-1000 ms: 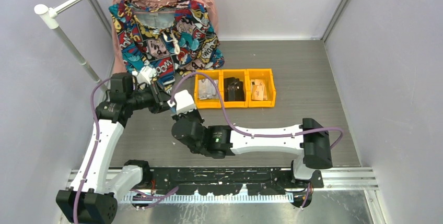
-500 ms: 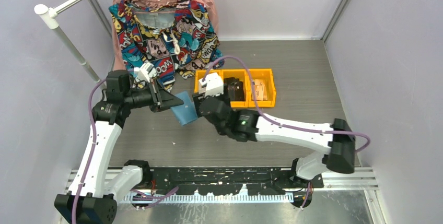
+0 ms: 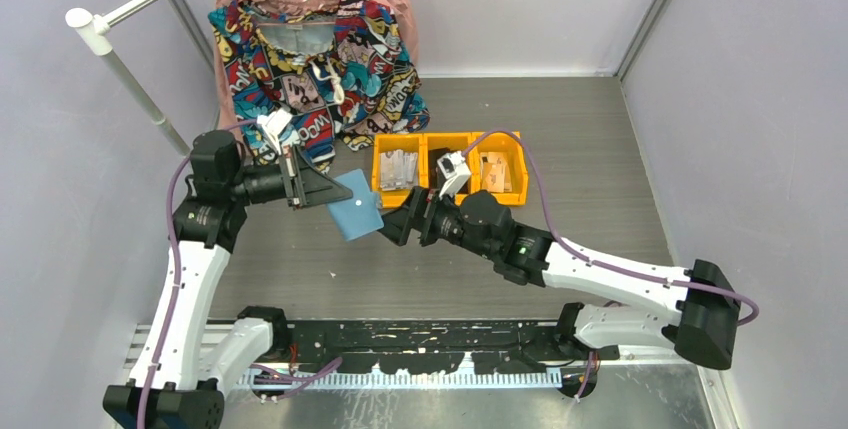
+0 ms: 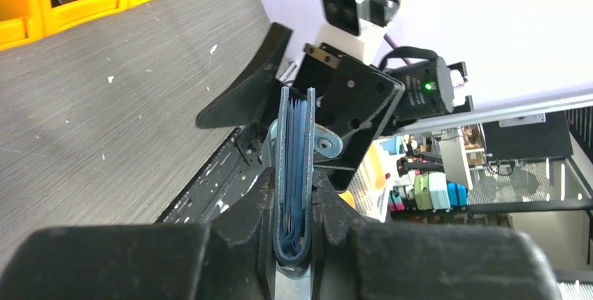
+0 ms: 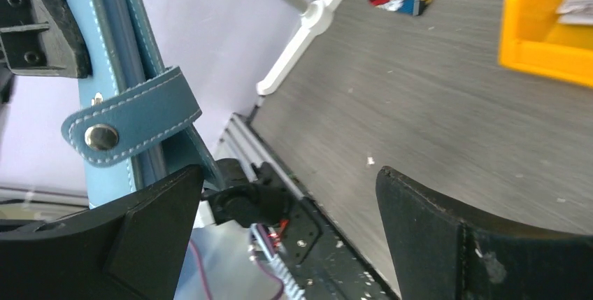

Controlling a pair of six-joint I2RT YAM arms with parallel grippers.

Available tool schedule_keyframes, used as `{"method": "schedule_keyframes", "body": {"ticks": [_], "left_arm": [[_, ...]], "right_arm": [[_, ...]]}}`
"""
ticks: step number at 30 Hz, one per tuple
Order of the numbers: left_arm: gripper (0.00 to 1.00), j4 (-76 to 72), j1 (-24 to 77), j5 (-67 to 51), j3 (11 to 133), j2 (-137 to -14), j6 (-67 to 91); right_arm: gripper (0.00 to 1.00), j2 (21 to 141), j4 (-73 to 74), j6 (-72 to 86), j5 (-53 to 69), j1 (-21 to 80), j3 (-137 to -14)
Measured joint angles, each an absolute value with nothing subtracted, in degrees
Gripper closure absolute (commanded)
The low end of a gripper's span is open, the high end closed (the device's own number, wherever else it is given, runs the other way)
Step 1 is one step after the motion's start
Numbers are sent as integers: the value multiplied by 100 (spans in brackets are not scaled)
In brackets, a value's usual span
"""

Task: Take the credit cards out of the card holder
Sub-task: Open the card holder.

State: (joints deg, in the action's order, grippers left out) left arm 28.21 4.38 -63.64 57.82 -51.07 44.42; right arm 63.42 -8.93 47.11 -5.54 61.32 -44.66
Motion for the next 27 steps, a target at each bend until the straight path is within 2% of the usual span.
{"method": "schedule_keyframes", "body": {"ticks": [7,10,13,15,19,23,27], "left_arm": [[100,2574,438,-6641,5782,-4880,4569],[100,2510,432,-6720,5782,-4842,4613],[100,2408,425,-6759,5769,-4825,4661],[100,2272,414,-6803,5736,-4799,4757],[100,2075,410,-6934,5706,-4766,4989],[100,1990,412,-7089,5706,-4753,5107],[100,1879,416,-7223,5706,-4748,5315]], "right_arm": [[6,6742,-1723,5216,99,6128,-4456],[17,6858,-1975,5376,196,6128,-4464],[33,6899,-2213,5531,215,6128,-4464],[36,6921,-2464,5682,272,6112,-4464],[22,6941,-2838,5889,642,6060,-4434],[17,6768,-2858,5992,827,6018,-4233],[8,5988,-2613,6012,740,6012,-3854]]}}
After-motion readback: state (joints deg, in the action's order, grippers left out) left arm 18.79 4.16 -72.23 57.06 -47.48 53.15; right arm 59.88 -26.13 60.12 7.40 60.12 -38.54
